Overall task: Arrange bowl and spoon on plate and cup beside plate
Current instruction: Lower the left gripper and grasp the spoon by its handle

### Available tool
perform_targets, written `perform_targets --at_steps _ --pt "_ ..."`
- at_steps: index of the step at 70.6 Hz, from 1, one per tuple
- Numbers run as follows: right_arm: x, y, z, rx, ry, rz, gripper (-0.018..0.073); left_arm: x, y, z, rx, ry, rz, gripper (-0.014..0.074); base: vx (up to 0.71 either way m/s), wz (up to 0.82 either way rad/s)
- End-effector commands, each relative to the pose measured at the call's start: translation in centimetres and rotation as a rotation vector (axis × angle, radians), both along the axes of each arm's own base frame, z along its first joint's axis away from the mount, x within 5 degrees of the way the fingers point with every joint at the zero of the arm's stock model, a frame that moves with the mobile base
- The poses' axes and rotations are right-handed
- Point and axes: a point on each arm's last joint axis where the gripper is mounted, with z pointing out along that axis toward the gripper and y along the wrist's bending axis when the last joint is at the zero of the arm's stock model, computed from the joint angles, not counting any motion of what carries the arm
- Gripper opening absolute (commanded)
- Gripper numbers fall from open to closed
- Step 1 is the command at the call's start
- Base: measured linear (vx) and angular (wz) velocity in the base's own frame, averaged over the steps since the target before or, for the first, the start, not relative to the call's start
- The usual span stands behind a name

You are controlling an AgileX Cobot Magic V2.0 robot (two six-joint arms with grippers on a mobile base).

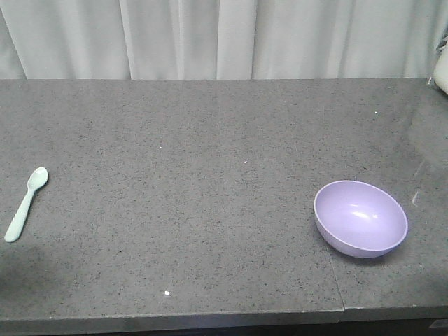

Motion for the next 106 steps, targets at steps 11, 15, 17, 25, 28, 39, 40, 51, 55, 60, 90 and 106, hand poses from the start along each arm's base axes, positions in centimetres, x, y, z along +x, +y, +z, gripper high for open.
perform_targets --at_steps 11,15,17,25,28,39,40,51,55,60,90,106 --pt "0.3 0.0 1.3 0.000 -0.083 0.002 0.0528 0.1 -0.1 1.6 0.004 -0.095 -0.006 0.0627 0.00 0.00" --pt "0.3 0.0 1.3 0.000 -0.083 0.002 0.0528 0.4 -0.1 1.6 0.003 -0.089 -0.006 0.0619 0.00 0.00" --pt "0.3 0.0 1.3 0.001 -0.083 0.002 0.0528 0.7 -0.1 1.6 -0.004 -0.083 -0.007 0.0614 0.00 0.00" --pt "0.3 0.0 1.3 0.001 -0.083 0.002 0.0528 2.8 -0.2 1.4 -0.023 -0.030 -0.009 0.0601 0.00 0.00" --pt "0.3 0.0 1.3 0.001 -0.083 0.002 0.0528 3.9 -0.1 1.1 -0.031 -0.001 -0.010 0.0597 0.00 0.00" --pt "0.3 0.0 1.3 0.000 -0.083 0.002 0.0528 8.9 0.1 -1.1 -0.041 0.137 -0.008 0.0589 0.00 0.00" --pt "0.3 0.0 1.3 0.000 -0.083 0.002 0.0528 9.3 0.1 -1.4 -0.042 0.147 -0.008 0.0589 0.00 0.00" --pt "0.3 0.0 1.3 0.000 -0.083 0.002 0.0528 13.3 0.4 -3.8 -0.045 0.249 -0.007 0.0589 0.00 0.00" --pt "0.3 0.0 1.3 0.000 -0.083 0.002 0.0528 14.4 0.4 -4.5 -0.045 0.272 -0.009 0.0589 0.00 0.00" --pt "0.3 0.0 1.3 0.000 -0.083 0.002 0.0528 15.6 0.5 -5.5 -0.041 0.300 -0.009 0.0589 0.00 0.00" --pt "0.3 0.0 1.3 0.000 -0.083 0.002 0.0528 19.4 0.8 -11.1 -0.038 0.448 -0.019 0.0589 0.00 0.00" --pt "0.3 0.0 1.3 0.000 -0.083 0.002 0.0528 20.1 1.0 -12.7 -0.018 0.476 -0.023 0.0589 0.00 0.00"
